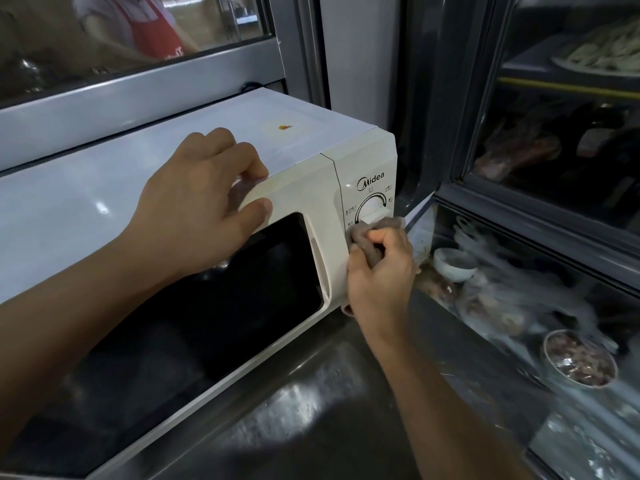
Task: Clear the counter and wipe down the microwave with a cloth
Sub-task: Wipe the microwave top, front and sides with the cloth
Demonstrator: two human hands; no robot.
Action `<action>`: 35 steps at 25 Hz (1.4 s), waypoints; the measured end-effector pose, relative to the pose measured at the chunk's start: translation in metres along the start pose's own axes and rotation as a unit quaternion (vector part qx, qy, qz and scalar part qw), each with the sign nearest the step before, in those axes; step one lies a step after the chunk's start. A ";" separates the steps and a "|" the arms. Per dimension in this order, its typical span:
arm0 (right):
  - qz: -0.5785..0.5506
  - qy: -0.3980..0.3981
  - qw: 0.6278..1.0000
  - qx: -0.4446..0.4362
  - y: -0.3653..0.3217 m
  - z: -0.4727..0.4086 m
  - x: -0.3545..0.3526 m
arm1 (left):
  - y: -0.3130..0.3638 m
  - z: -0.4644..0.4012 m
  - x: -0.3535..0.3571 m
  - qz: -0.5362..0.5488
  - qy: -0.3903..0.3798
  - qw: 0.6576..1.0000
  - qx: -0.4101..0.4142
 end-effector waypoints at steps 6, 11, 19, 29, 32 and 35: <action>-0.003 -0.005 0.999 0.040 0.010 -0.024 -0.007 | 0.002 0.001 -0.001 0.003 0.000 1.000 -0.004; -0.028 0.017 0.991 0.131 0.015 -0.041 -0.010 | 0.002 0.001 0.000 0.005 0.003 1.000 -0.004; 0.024 -0.040 0.999 -0.023 0.007 -0.015 -0.015 | 0.003 0.001 -0.001 -0.002 -0.002 1.000 -0.010; -0.106 -0.052 0.980 0.161 0.052 -0.067 -0.018 | 0.004 0.001 -0.002 -0.009 0.002 1.000 -0.005; -0.117 -0.082 0.966 0.215 0.079 -0.050 -0.019 | 0.004 0.000 -0.001 -0.007 0.001 1.000 -0.005; -0.026 -0.082 0.963 0.257 0.096 -0.044 -0.021 | 0.004 0.000 -0.001 -0.005 0.001 1.000 -0.007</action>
Point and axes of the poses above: each hand's wrist, its own z-axis away from the middle knuckle, its own x-axis out of the palm, y = z × x, the point moved 1 cm from there along -z, towards the middle knuckle, and after that the axes turned 7 degrees about x, right-handed, at the moved point
